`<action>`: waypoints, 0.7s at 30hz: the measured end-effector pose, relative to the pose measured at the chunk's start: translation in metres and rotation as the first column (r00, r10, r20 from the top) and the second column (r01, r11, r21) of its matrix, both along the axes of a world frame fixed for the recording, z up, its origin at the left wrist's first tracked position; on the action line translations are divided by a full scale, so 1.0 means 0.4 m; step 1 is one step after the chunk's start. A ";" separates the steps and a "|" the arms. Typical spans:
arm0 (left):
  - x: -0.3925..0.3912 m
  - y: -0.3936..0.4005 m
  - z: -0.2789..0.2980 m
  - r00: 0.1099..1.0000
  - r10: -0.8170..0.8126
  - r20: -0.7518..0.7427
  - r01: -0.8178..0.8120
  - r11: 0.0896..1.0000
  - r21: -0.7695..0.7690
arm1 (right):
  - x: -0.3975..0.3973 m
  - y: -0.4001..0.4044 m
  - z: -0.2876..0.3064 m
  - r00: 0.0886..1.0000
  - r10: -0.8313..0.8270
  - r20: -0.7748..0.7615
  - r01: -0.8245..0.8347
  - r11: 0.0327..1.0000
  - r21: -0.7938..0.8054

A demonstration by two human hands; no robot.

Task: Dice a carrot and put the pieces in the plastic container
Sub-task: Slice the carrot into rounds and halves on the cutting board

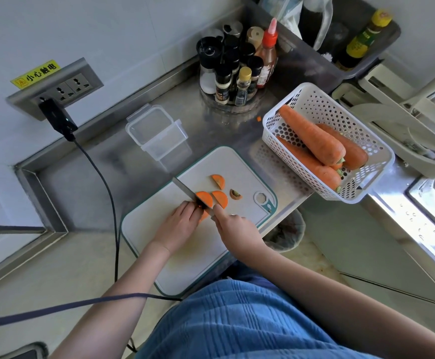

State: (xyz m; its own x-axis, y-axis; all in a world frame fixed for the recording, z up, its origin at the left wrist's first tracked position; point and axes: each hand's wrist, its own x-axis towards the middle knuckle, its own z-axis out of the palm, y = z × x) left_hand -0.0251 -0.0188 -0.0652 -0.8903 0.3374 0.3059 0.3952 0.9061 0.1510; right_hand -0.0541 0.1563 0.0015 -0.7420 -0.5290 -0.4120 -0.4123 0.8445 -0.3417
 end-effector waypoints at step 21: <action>0.008 0.009 0.003 0.999 0.036 -0.001 -0.036 0.997 0.069 | 0.009 -0.012 -0.003 0.999 0.044 0.024 -0.046 0.996 0.082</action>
State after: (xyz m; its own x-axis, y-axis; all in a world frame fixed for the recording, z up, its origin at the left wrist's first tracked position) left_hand -0.0217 -0.0151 -0.0641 -0.9007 0.2834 0.3294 0.3633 0.9071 0.2128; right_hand -0.0504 0.1513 0.0003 -0.7084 -0.5253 -0.4714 -0.4440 0.8509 -0.2808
